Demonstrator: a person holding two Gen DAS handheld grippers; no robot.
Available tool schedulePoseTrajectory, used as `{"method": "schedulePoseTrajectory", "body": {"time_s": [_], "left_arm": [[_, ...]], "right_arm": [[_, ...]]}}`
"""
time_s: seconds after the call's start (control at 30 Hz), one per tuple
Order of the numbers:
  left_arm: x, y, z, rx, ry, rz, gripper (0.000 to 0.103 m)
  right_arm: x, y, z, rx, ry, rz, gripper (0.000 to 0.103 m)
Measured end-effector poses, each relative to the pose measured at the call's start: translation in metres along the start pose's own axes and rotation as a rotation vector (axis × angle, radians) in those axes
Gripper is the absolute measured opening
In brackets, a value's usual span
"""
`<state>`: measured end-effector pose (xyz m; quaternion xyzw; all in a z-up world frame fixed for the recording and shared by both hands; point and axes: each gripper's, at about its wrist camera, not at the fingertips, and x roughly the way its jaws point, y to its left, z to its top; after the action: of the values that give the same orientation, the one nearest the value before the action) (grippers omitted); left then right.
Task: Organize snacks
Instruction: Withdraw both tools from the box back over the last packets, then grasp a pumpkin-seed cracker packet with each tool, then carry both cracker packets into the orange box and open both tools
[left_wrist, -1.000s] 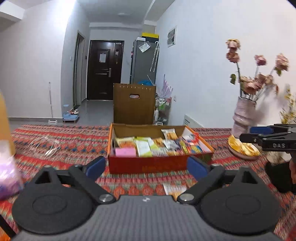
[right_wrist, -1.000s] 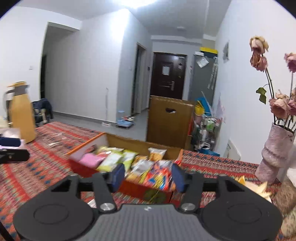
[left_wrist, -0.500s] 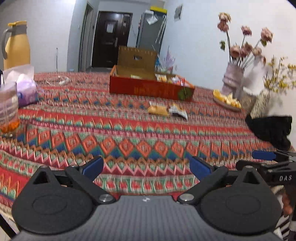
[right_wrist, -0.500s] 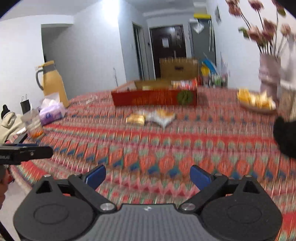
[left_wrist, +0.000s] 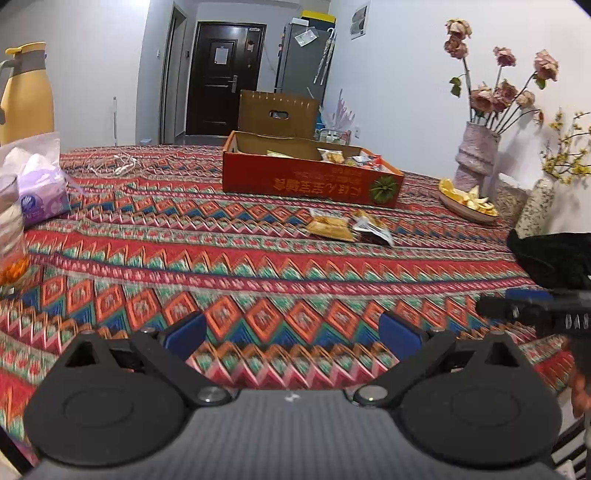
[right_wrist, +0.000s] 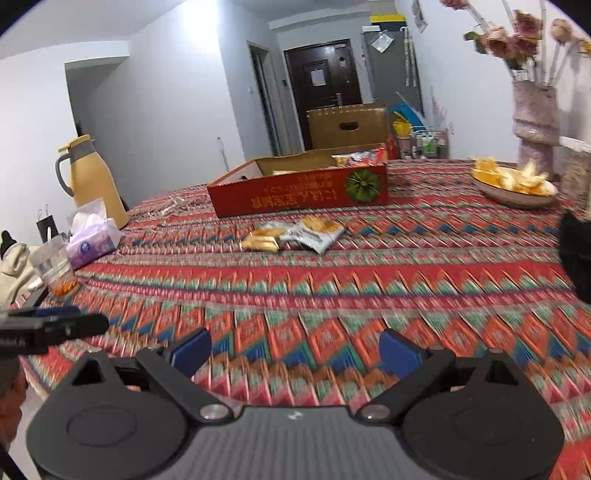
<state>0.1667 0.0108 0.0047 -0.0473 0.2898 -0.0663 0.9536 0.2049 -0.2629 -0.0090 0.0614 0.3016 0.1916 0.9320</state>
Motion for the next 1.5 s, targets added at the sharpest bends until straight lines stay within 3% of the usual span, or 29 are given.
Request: {"method": "schedulePoseTrajectory", "body": {"time_s": [0.17, 0.27, 0.4, 0.47, 0.6, 0.77, 0.83, 0.93, 1.03, 1.07, 1.17, 1.2, 1.3, 1.5], "left_arm": [[0.025, 0.013, 0.028, 0.024, -0.045, 0.023, 0.101], [0.041, 0.021, 0.043, 0.014, -0.062, 0.020, 0.101], [0.062, 0.022, 0.060, 0.040, -0.068, 0.023, 0.101], [0.071, 0.019, 0.066, 0.066, -0.071, 0.005, 0.101], [0.097, 0.006, 0.077, 0.090, -0.059, -0.039, 0.101], [0.148, -0.023, 0.089, 0.134, 0.005, -0.129, 0.101], [0.170, -0.035, 0.093, 0.161, 0.029, -0.115, 0.100], [0.203, -0.050, 0.096, 0.202, 0.068, -0.078, 0.093], [0.223, -0.058, 0.094, 0.227, 0.095, -0.047, 0.076], [0.228, -0.057, 0.093, 0.219, 0.111, -0.055, 0.063], [0.228, -0.058, 0.091, 0.207, 0.109, -0.053, 0.045], [0.226, -0.057, 0.092, 0.203, 0.116, -0.063, 0.043], [0.221, -0.055, 0.095, 0.169, 0.137, -0.085, 0.041], [0.160, -0.049, 0.094, 0.139, 0.052, -0.115, 0.041]], "right_arm": [[0.075, -0.008, 0.051, 0.069, 0.016, 0.033, 0.098], [0.128, -0.011, 0.078, 0.076, 0.039, -0.022, 0.096], [0.184, -0.014, 0.097, 0.036, 0.083, -0.107, 0.067], [0.196, -0.019, 0.097, 0.022, 0.080, -0.114, 0.065], [0.192, -0.021, 0.090, -0.110, 0.084, -0.143, 0.043], [0.169, -0.037, 0.080, -0.146, 0.079, -0.153, 0.042], [0.162, -0.048, 0.078, -0.125, 0.069, -0.160, 0.041], [0.155, -0.055, 0.075, -0.104, 0.057, -0.154, 0.041], [0.156, -0.053, 0.075, -0.111, 0.058, -0.155, 0.041], [0.156, -0.054, 0.076, -0.108, 0.058, -0.153, 0.041], [0.156, -0.056, 0.076, -0.095, 0.055, -0.143, 0.041], [0.156, -0.056, 0.076, -0.100, 0.056, -0.147, 0.041], [0.156, -0.051, 0.074, -0.119, 0.056, -0.139, 0.039], [0.143, -0.035, 0.071, -0.168, 0.043, -0.135, 0.039]]}}
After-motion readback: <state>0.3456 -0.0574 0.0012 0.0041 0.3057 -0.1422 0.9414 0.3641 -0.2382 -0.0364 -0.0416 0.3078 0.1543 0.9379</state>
